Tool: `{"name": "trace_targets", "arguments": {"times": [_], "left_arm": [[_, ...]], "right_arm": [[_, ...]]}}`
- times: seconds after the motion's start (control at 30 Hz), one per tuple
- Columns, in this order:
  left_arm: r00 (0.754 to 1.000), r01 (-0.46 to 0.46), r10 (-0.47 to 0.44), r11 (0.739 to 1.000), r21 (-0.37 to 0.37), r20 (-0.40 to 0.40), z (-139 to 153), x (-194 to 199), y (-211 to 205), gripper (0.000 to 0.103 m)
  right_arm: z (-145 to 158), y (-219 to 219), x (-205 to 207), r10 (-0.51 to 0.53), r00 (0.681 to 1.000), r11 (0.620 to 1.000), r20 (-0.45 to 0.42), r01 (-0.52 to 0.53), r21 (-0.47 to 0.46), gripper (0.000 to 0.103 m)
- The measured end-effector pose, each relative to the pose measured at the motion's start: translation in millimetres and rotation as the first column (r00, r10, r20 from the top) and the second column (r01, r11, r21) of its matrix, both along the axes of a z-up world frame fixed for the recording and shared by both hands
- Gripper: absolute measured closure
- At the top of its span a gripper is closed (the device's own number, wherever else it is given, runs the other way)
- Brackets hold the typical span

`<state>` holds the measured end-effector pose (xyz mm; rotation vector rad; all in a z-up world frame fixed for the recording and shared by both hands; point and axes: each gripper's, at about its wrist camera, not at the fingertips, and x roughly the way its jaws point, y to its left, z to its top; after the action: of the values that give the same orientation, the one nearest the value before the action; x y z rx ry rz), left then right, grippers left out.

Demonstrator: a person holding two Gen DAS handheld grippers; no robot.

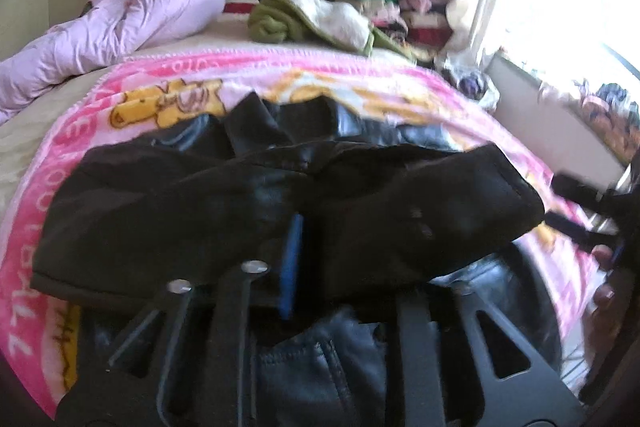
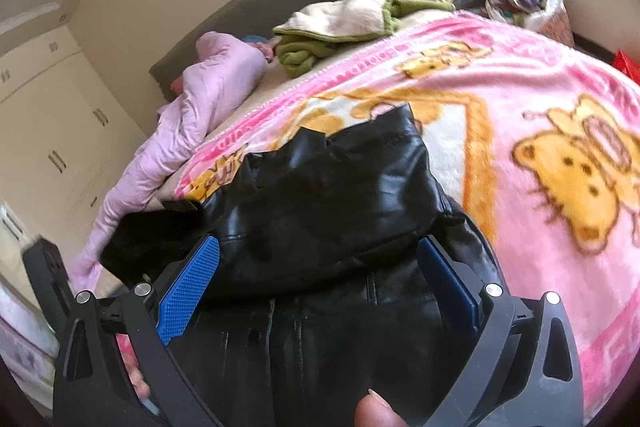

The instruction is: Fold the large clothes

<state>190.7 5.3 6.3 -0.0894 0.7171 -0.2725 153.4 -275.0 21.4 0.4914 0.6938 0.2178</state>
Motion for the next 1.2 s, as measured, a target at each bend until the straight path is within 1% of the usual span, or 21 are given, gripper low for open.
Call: {"name": "trace_targets", "arguments": {"times": [0.03, 0.17, 0.23, 0.27, 0.3, 0.33, 0.37, 0.4, 0.47, 0.53, 0.6, 0.7, 0.83, 0.9, 0.97, 1.03, 1.07, 1.1, 1.13, 1.17, 1.2], "left_arm": [[1.000, 0.011, -0.010, 1.000, 0.029, -0.012, -5.8, 0.3, -4.1, 0.070], [0.997, 0.047, -0.040, 0.992, 0.121, -0.060, -22.3, 0.9, -16.6, 0.064], [0.995, 0.062, -0.050, 0.986, 0.154, -0.084, -29.3, 0.5, -21.0, 0.052], [0.994, 0.066, -0.051, 0.983, 0.169, -0.094, -32.3, 1.1, -22.2, 0.039], [0.993, 0.074, -0.055, 0.980, 0.184, -0.103, -34.3, 0.4, -23.9, 0.034], [0.992, 0.081, -0.059, 0.974, 0.210, -0.109, -36.7, -0.9, -26.5, 0.033], [0.992, 0.086, -0.061, 0.970, 0.229, -0.111, -38.3, -1.5, -28.3, 0.027], [0.991, 0.094, -0.067, 0.966, 0.241, -0.118, -39.5, -2.4, -29.7, 0.017], [0.988, 0.116, -0.084, 0.961, 0.252, -0.132, -41.0, -6.5, -31.6, 0.009], [0.984, 0.138, -0.103, 0.958, 0.252, -0.146, -42.2, -10.4, -32.0, 0.009], [0.981, 0.150, -0.115, 0.960, 0.237, -0.157, -41.5, -12.4, -29.7, 0.009], [0.978, 0.159, -0.130, 0.970, 0.182, -0.163, -34.1, -17.2, -21.5, 0.009], [0.980, 0.162, -0.149, 0.983, 0.092, -0.131, -16.0, -23.7, -5.2, 0.009], [0.983, 0.143, -0.138, 0.989, 0.034, -0.120, -6.6, -23.7, 10.8, 0.009], [0.987, 0.113, -0.113, 0.994, -0.007, -0.111, -0.2, -21.8, 25.6, 0.009], [0.995, 0.036, -0.039, 0.999, -0.031, -0.097, 7.4, -17.2, 50.4, 0.009], [0.996, 0.007, -0.011, 0.999, -0.040, -0.094, 9.3, -14.7, 58.8, 0.009], [0.996, -0.029, 0.024, 0.998, -0.055, -0.091, 12.0, -13.0, 70.6, 0.009], [0.993, -0.085, 0.077, 0.993, -0.085, -0.092, 15.7, -9.5, 89.7, 0.009], [0.990, -0.114, 0.105, 0.988, -0.102, -0.093, 17.3, -8.0, 100.2, 0.009], [0.986, -0.149, 0.138, 0.981, -0.123, -0.093, 19.8, -5.7, 113.4, 0.009]], "right_arm": [[-3.3, -1.7, 1.9, -0.001, 1.000, 1.000, -0.011, 0.002, 0.019, 0.004], [-14.3, -2.5, 8.7, 0.015, 0.999, 0.998, -0.050, -0.011, 0.065, 0.004], [-19.3, 0.2, 13.5, 0.035, 0.997, 0.996, -0.066, -0.029, 0.089, 0.004], [-21.4, 2.1, 16.0, 0.051, 0.996, 0.994, -0.077, -0.043, 0.103, 0.004], [-25.5, 5.3, 19.8, 0.079, 0.992, 0.989, -0.096, -0.066, 0.129, 0.004], [-29.9, 8.0, 24.4, 0.109, 0.987, 0.983, -0.116, -0.090, 0.161, 0.004], [-35.3, 12.4, 28.9, 0.146, 0.980, 0.973, -0.136, -0.117, 0.200, 0.004], [-39.6, 17.0, 32.9, 0.175, 0.973, 0.963, -0.151, -0.137, 0.232, 0.004], [-48.4, 27.9, 41.7, 0.233, 0.957, 0.941, -0.174, -0.176, 0.289, 0.005], [-52.8, 34.7, 47.1, 0.262, 0.945, 0.927, -0.197, -0.189, 0.323, 0.009], [-53.5, 42.6, 52.4, 0.290, 0.936, 0.917, -0.199, -0.212, 0.338, 0.017], [-52.3, 52.6, 60.7, 0.302, 0.931, 0.918, -0.207, -0.225, 0.327, 0.020], [-57.5, 57.5, 72.2, 0.304, 0.924, 0.916, -0.234, -0.215, 0.339, 0.024], [-61.2, 58.6, 76.9, 0.293, 0.923, 0.917, -0.250, -0.197, 0.346, 0.024], [-61.9, 61.0, 78.8, 0.299, 0.923, 0.913, -0.240, -0.204, 0.352, 0.025], [-60.2, 63.9, 82.5, 0.289, 0.928, 0.922, -0.235, -0.204, 0.329, 0.028], [-61.0, 64.2, 83.7, 0.283, 0.930, 0.928, -0.234, -0.203, 0.313, 0.034], [-61.6, 65.4, 85.7, 0.272, 0.933, 0.936, -0.236, -0.199, 0.291, 0.045], [-61.4, 66.0, 87.1, 0.263, 0.935, 0.943, -0.236, -0.197, 0.269, 0.051], [-59.0, 67.0, 88.2, 0.261, 0.939, 0.948, -0.226, -0.205, 0.243, 0.061], [-55.6, 67.8, 88.7, 0.262, 0.942, 0.951, -0.209, -0.216, 0.220, 0.062]]}}
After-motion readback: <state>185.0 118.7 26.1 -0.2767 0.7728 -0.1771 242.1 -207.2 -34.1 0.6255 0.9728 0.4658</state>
